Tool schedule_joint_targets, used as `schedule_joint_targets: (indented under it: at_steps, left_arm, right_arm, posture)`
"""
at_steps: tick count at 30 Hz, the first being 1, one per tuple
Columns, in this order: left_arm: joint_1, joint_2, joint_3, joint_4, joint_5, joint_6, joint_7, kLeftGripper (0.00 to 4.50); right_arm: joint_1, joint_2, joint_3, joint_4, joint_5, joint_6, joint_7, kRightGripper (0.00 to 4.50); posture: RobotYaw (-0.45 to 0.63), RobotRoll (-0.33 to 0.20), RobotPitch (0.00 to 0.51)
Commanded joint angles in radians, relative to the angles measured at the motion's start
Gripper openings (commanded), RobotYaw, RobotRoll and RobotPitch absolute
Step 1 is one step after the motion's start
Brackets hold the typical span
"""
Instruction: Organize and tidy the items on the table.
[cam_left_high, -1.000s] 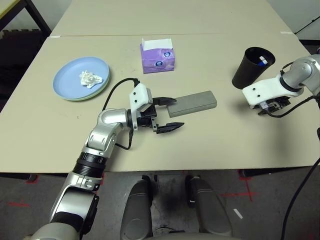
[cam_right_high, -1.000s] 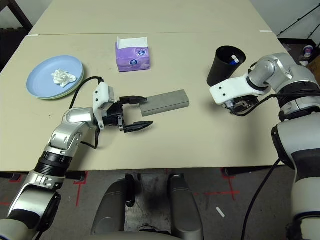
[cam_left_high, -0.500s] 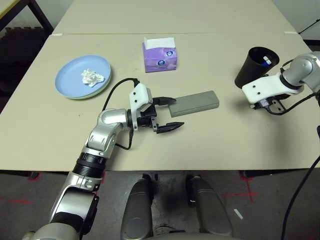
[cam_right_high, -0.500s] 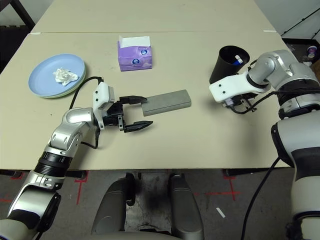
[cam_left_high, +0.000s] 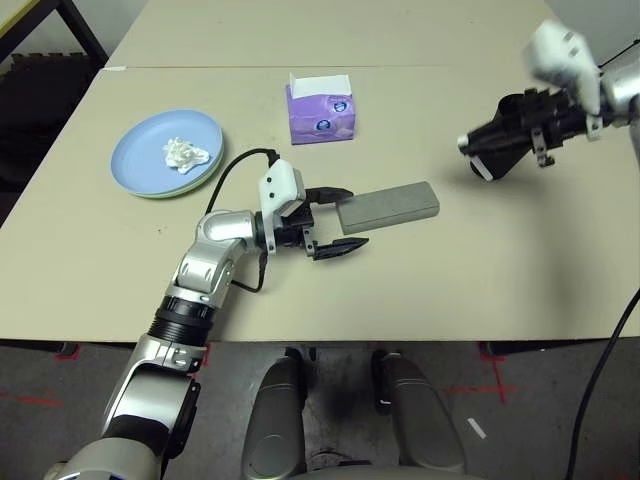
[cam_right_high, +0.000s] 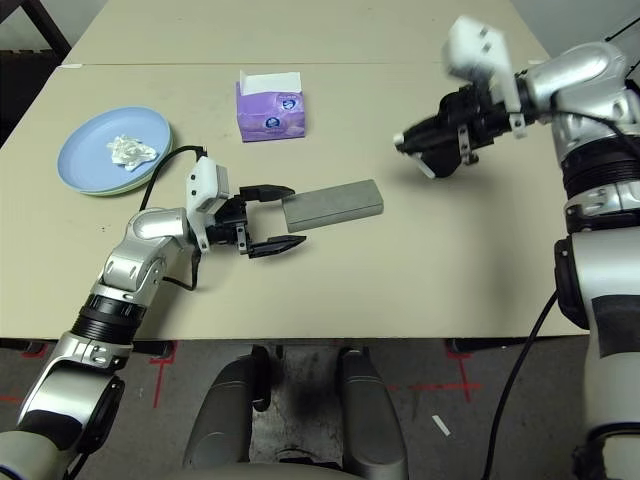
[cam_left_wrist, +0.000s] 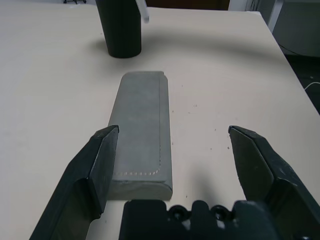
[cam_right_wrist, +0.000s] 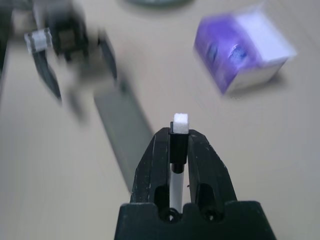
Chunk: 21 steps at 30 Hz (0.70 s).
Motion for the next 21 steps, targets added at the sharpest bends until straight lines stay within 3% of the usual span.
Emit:
schedule_joint_targets:
  at_steps: [1,10,14,21]
  left_arm:
    - [-0.005,-0.005,-0.009,0.004,0.0,-0.013,-0.017,4.5]
    - [-0.017,0.004,-0.005,0.017,0.003,-0.018,-0.03,4.5]
    - [-0.015,-0.001,-0.007,0.017,0.003,-0.019,-0.026,4.5]
    - [-0.035,-0.005,-0.009,0.049,0.005,-0.03,-0.036,4.5]
  right_arm:
    - [0.052,0.003,-0.106,-0.062,0.076,0.099,-0.074,0.32]
    - [0.318,0.064,-0.41,-0.276,0.243,0.166,-0.403,0.32]
    - [0.41,0.068,-0.458,-0.348,0.278,0.16,-0.449,0.32]
    - [0.403,0.045,-0.484,-0.353,0.329,0.182,-0.474,0.32]
  posture:
    - [-0.05,0.0,0.192]
    - [-0.06,0.0,0.172]
    - [-0.07,0.0,0.165]
    - [-0.09,0.0,0.156]
